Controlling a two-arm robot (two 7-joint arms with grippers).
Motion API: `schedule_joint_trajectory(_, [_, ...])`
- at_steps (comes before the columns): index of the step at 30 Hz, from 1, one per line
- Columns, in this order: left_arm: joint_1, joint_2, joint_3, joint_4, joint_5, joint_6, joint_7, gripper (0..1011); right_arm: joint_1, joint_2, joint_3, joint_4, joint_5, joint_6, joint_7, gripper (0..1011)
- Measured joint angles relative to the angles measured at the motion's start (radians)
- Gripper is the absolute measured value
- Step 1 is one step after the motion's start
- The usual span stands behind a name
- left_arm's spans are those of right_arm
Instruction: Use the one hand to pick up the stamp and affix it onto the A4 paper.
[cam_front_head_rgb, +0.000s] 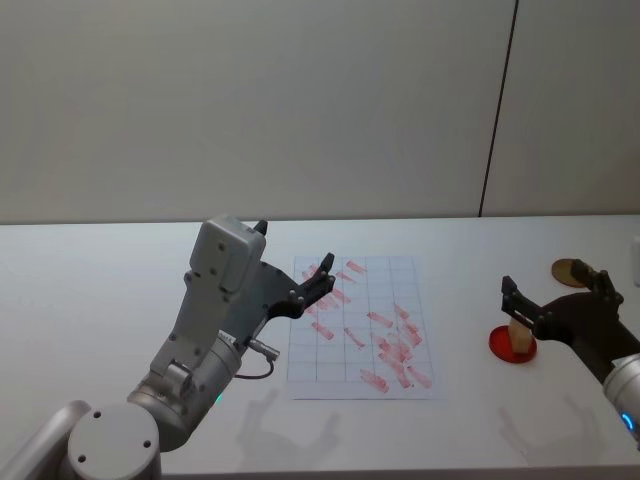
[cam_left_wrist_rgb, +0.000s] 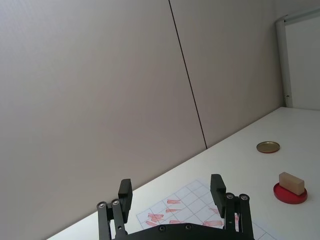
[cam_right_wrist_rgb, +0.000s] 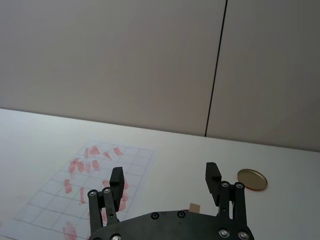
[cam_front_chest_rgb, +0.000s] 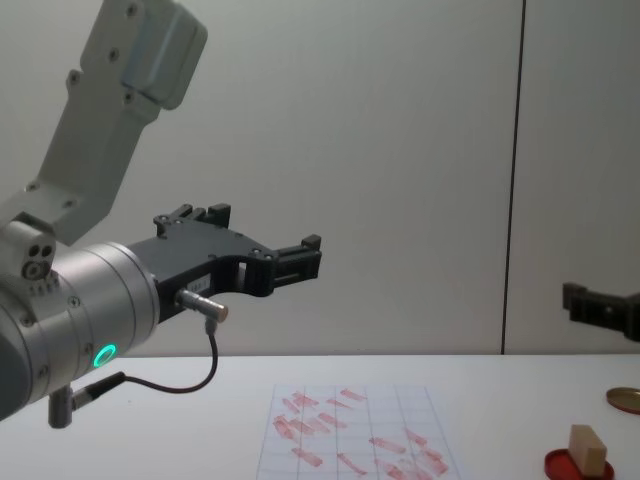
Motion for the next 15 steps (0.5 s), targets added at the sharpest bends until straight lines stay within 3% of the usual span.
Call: schedule_joint_trajectory(15, [0.0, 0.0, 0.0, 0.0, 0.0, 0.0, 0.0, 993, 0.099, -0.05, -0.002, 0.155, -0.048, 0.082, -0.059, 1001])
